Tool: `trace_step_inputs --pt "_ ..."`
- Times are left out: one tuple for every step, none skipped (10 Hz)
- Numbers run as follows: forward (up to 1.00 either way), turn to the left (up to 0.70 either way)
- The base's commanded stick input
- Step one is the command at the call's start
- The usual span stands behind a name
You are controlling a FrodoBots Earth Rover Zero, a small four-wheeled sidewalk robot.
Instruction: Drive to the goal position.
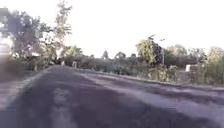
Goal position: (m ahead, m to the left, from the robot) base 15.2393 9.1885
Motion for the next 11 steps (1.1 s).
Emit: trace_step_inputs --pt "0.0 0.0" --pt "0.0 0.0" --pt "0.0 0.0" --pt "0.0 0.0" --pt "0.4 0.0" --pt "1.0 0.0" --pt "1.0 0.0" --pt "1.0 0.0" --pt "1.0 0.0" --pt "1.0 0.0" --pt "1.0 0.0"
